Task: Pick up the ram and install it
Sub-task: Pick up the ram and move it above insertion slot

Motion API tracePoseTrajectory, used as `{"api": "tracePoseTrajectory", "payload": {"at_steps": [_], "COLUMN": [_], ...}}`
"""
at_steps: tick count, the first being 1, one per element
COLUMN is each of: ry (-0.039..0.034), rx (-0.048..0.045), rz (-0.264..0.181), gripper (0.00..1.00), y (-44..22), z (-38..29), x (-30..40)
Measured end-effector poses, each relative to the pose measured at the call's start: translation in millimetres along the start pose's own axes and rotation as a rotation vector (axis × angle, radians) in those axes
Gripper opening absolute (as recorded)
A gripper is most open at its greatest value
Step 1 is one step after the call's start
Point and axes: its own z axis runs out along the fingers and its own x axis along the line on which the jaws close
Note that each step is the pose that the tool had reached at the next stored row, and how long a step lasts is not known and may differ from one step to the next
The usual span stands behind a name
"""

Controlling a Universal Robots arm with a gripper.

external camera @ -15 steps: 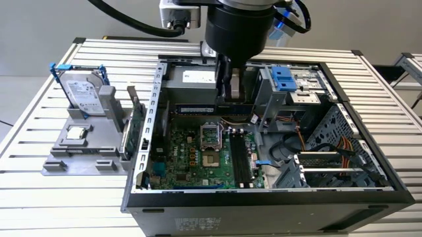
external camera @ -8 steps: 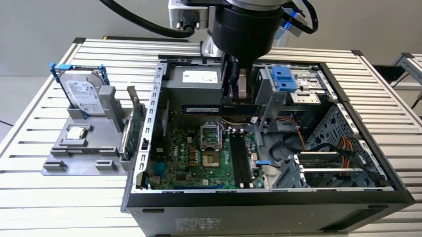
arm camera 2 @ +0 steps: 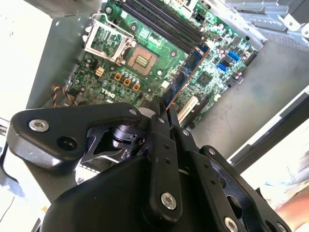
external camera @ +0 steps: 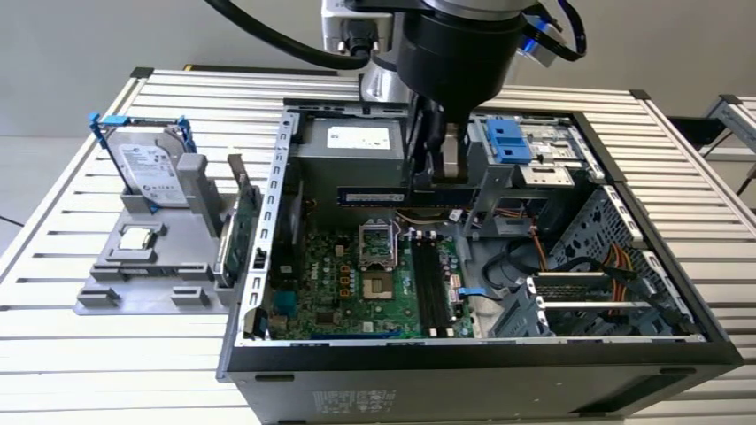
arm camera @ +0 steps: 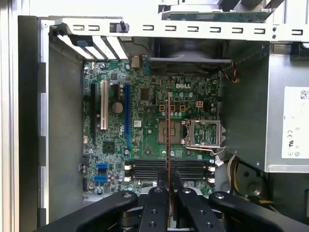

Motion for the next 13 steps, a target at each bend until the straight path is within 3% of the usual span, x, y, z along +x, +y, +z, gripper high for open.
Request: {"api": "tracePoseTrajectory", "payload": {"at_steps": [6,13], "ry": [0.0000,-0.0001], "rx": [0.0000,0.0000], "rz": [0.000,0.000], "gripper": [0.00,0.00], "y": [-6.6,-10.0], "z": [-0.2,-0.2], "x": [0.0,0.0]}}
